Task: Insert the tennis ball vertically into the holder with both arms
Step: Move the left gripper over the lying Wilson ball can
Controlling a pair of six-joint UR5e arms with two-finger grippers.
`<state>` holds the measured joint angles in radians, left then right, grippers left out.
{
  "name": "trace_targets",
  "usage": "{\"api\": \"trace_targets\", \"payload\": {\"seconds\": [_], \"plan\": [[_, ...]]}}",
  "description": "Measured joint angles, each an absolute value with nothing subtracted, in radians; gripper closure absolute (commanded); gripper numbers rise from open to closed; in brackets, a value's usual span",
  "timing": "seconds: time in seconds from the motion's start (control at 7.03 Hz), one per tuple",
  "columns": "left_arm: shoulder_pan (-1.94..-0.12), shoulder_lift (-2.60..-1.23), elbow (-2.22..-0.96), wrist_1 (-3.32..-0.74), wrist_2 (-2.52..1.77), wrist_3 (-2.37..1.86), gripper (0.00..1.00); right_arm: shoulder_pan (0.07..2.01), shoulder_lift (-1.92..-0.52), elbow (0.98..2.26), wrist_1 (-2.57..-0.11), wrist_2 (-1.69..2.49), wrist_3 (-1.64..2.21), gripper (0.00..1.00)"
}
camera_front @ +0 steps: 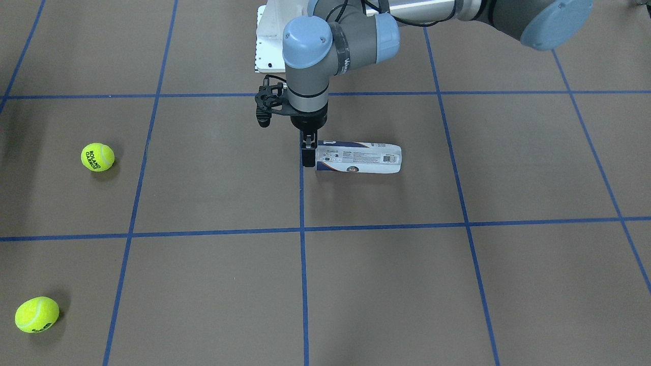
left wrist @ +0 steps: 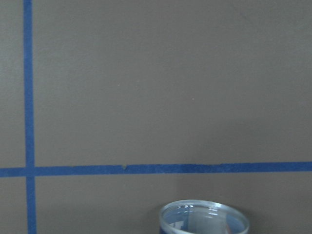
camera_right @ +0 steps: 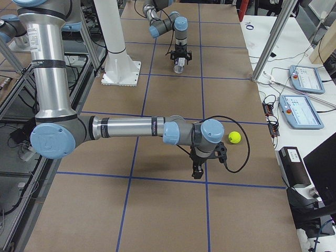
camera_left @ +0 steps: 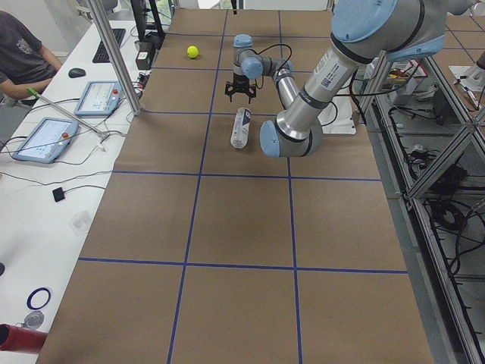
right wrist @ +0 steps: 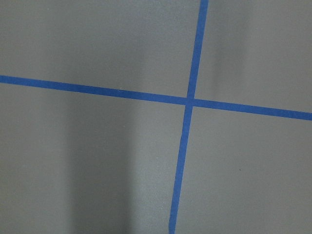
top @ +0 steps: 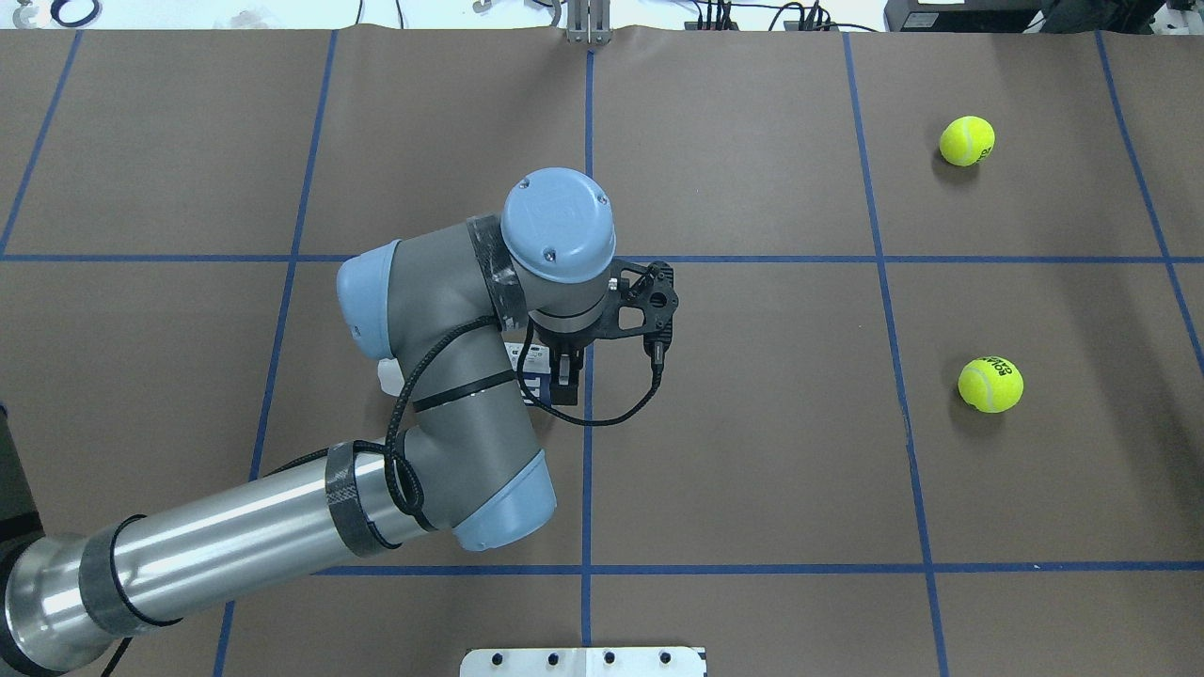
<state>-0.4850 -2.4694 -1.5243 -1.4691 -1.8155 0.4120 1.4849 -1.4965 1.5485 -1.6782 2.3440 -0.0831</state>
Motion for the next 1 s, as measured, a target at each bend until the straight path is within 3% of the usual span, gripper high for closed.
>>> {"api": "trace_targets", "payload": {"seconds": [1.0], "plan": [[-0.45, -2.436, -1.527, -1.47, -1.754, 0.449, 0.02, 1.485, -1.503, 1.546, -1.678, 2.345, -0.084, 0.01]]}}
